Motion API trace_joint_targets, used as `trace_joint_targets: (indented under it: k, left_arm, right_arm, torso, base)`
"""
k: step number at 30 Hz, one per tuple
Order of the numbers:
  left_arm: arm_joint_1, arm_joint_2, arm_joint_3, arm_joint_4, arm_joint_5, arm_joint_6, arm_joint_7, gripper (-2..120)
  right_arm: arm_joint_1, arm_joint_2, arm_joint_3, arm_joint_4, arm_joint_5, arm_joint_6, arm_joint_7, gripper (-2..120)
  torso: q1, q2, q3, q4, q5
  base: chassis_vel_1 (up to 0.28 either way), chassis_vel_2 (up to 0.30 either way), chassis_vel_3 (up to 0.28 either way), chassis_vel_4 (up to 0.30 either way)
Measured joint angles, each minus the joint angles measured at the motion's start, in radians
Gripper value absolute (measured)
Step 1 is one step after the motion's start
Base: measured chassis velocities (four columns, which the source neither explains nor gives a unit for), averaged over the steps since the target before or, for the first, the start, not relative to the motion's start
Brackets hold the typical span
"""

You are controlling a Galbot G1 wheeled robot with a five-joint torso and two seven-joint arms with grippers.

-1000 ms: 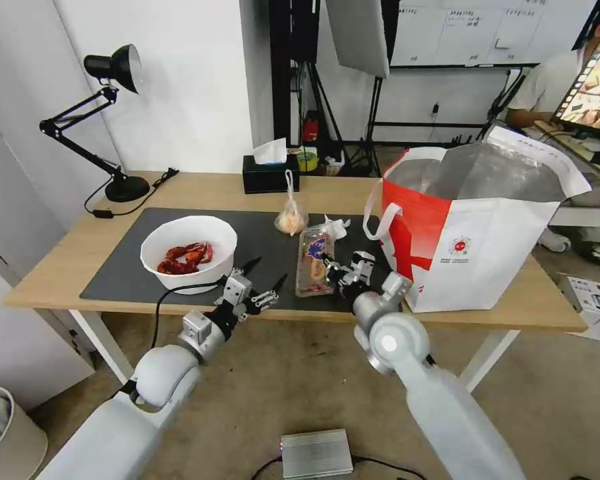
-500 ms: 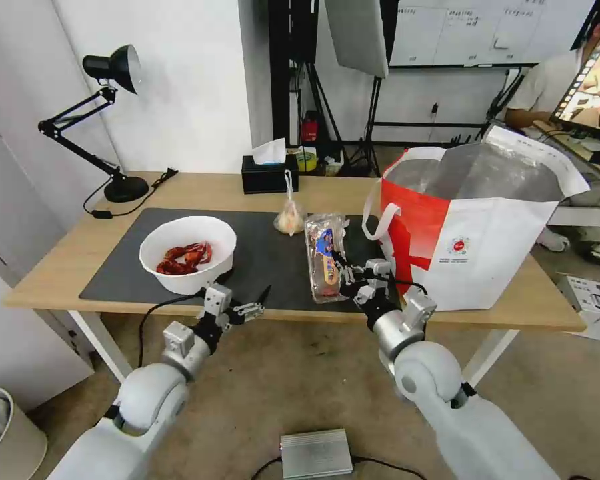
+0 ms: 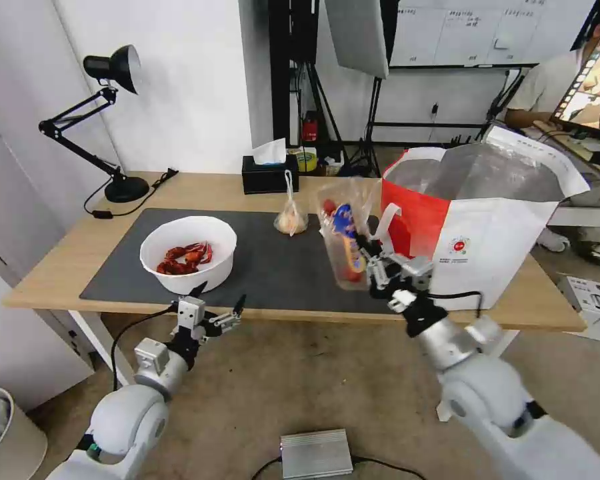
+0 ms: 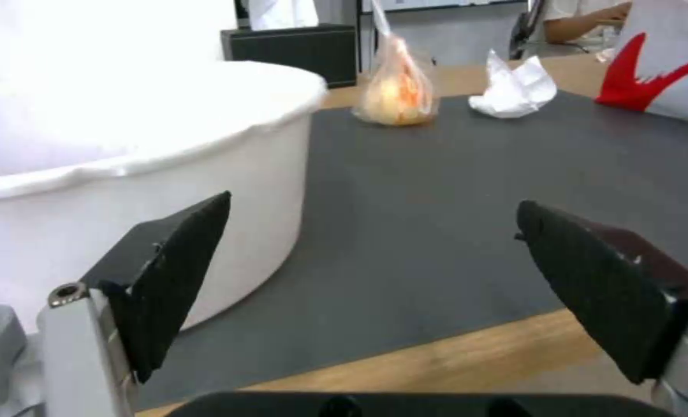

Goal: Pick up the trash from the table and place it into the takeout bag.

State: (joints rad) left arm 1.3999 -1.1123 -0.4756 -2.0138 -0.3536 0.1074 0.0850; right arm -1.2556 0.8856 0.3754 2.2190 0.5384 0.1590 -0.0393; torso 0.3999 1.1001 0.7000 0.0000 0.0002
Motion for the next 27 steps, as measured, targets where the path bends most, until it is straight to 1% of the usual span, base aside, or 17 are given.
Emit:
trace_joint_targets:
  k: [1, 3, 4, 5, 8, 10, 12, 13, 15, 16, 19, 20, 24, 25, 27]
  left_arm:
    - [0.0, 0.0, 0.0, 0.0, 0.0, 0.0, 0.0, 100]
    - [0.004, -0.009, -0.007, 0.0, 0.001, -0.002, 0.003, 100]
    - [0.004, -0.011, -0.007, 0.001, 0.002, -0.003, 0.004, 100]
    - [0.004, -0.011, -0.007, 0.001, 0.002, -0.003, 0.004, 100]
    - [-0.011, -0.019, -0.004, 0.005, 0.004, -0.003, 0.005, 100]
    - [-0.013, -0.019, -0.004, 0.005, 0.004, -0.003, 0.005, 100]
    - [-0.015, -0.02, -0.006, 0.006, 0.004, -0.003, 0.006, 100]
    - [-0.015, -0.02, -0.006, 0.006, 0.004, -0.003, 0.006, 100]
    - [-0.009, -0.02, -0.013, 0.005, 0.004, -0.003, 0.011, 100]
    - [-0.009, -0.02, -0.013, 0.005, 0.004, -0.003, 0.011, 100]
    - [0.0, -0.022, -0.02, 0.003, 0.004, -0.005, 0.023, 100]
    - [0.0, -0.022, -0.02, 0.003, 0.004, -0.005, 0.023, 100]
    - [-0.001, -0.029, -0.021, 0.003, 0.007, -0.007, 0.026, 100]
    - [-0.001, -0.029, -0.021, 0.003, 0.007, -0.007, 0.026, 100]
    - [-0.004, -0.029, -0.02, 0.001, 0.008, -0.007, 0.027, 100]
  right_arm:
    - [0.0, 0.0, 0.0, 0.0, 0.0, 0.0, 0.0, 0]
    - [-0.005, -0.039, 0.09, 0.023, 0.038, 0.005, 0.009, 0]
    - [-0.002, -0.051, 0.113, 0.027, 0.053, 0.005, 0.015, 0]
    - [-0.002, -0.051, 0.113, 0.027, 0.053, 0.005, 0.015, 0]
    - [0.03, -0.09, 0.18, 0.031, 0.12, 0.003, 0.053, 0]
    - [0.037, -0.096, 0.189, 0.03, 0.13, 0.003, 0.059, 0]
    - [0.069, -0.119, 0.229, 0.015, 0.179, -0.002, 0.087, 0]
    - [0.069, -0.119, 0.229, 0.015, 0.179, -0.002, 0.087, 0]
    - [0.09, -0.135, 0.256, 0.0, 0.235, -0.016, 0.111, 0]
    - [0.09, -0.135, 0.256, 0.0, 0.235, -0.016, 0.111, 0]
    - [0.117, -0.152, 0.278, -0.016, 0.325, -0.044, 0.16, 0]
    - [0.117, -0.152, 0.278, -0.016, 0.325, -0.044, 0.16, 0]
    - [0.181, -0.159, 0.269, -0.032, 0.439, -0.107, 0.265, 0]
    - [0.181, -0.159, 0.269, -0.032, 0.439, -0.107, 0.265, 0]
    - [0.221, -0.164, 0.251, -0.037, 0.501, -0.139, 0.323, 0]
  torso:
    - [0.0, 0.0, 0.0, 0.0, 0.0]
    - [0.0, 0.0, 0.0, 0.0, 0.0]
    - [0.0, 0.0, 0.0, 0.0, 0.0]
    - [0.0, 0.0, 0.0, 0.0, 0.0]
    - [0.0, 0.0, 0.0, 0.0, 0.0]
    - [0.0, 0.0, 0.0, -0.0001, 0.0]
    - [0.0, 0.0, 0.0, 0.0, 0.0]
    - [0.0, 0.0, 0.0, 0.0, 0.0]
    - [0.0, 0.0, 0.0, 0.0, 0.0]
    - [0.0, 0.0, 0.0, 0.0, 0.0]
    - [0.0, 0.0, 0.0, 0.0, 0.0]
    - [0.0, 0.0, 0.0, 0.0, 0.0]
    - [0.0, 0.0, 0.0, 0.0, 0.0]
    - [0.0, 0.0, 0.0, 0.0, 0.0]
    - [0.0, 0.0, 0.0, 0.0, -0.0001]
  base:
    - [0.0, 0.0, 0.0, 0.0]
    - [0.0, 0.0, 0.0, 0.0]
    - [0.0, 0.0, 0.0, 0.0]
    - [0.0, 0.0, 0.0, 0.0]
    - [0.0, 0.0, 0.0, 0.0]
    - [0.0, 0.0, 0.0, 0.0]
    - [0.0, 0.0, 0.0, 0.0]
    - [0.0, 0.0, 0.0, 0.0]
    - [0.0, 0.0, 0.0, 0.0]
    - [0.0, 0.0, 0.0, 0.0]
    - [0.0, 0.0, 0.0, 0.0]
    - [0.0, 0.0, 0.0, 0.0]
    - [0.0, 0.0, 0.0, 0.0]
    - [0.0, 0.0, 0.0, 0.0]
    - [0.0, 0.0, 0.0, 0.0]
